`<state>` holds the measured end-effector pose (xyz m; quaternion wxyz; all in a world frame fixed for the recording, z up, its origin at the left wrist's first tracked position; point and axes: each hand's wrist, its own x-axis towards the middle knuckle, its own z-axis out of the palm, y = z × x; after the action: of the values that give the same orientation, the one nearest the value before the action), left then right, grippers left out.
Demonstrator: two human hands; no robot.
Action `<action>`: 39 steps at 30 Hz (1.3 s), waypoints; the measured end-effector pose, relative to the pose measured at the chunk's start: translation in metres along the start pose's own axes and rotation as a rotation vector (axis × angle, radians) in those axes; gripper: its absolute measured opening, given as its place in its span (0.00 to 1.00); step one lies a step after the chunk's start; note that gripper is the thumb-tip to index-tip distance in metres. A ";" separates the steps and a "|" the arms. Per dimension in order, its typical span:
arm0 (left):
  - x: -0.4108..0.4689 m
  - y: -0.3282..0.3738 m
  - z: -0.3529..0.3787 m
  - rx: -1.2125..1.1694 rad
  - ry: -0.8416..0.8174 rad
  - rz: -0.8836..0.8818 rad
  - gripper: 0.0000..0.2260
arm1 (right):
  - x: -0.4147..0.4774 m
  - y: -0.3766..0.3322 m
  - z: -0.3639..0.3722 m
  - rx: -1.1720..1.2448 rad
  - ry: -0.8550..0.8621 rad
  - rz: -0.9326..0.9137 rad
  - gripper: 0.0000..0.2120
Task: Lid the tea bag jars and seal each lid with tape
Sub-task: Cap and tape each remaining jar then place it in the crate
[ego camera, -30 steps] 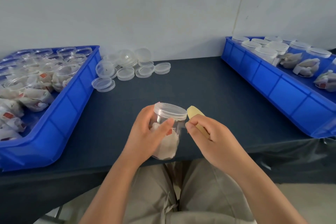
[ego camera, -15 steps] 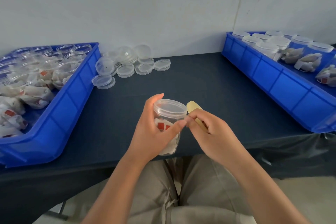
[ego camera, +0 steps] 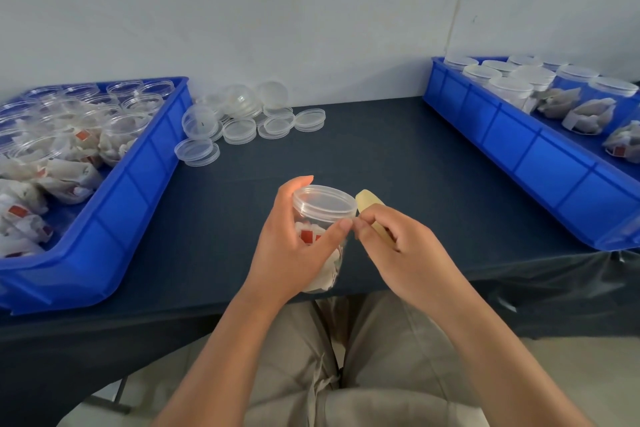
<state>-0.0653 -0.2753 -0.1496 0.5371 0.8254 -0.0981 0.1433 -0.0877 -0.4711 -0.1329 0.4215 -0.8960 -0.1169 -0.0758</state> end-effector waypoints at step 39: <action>0.000 -0.016 -0.026 -0.800 -0.373 -0.370 0.31 | 0.002 0.005 -0.026 -0.090 -0.161 -0.073 0.20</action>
<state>-0.0637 -0.2454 -0.1531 0.8023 0.5693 -0.0917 -0.1542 -0.0857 -0.4943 -0.1199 0.3669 -0.9125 -0.1795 -0.0241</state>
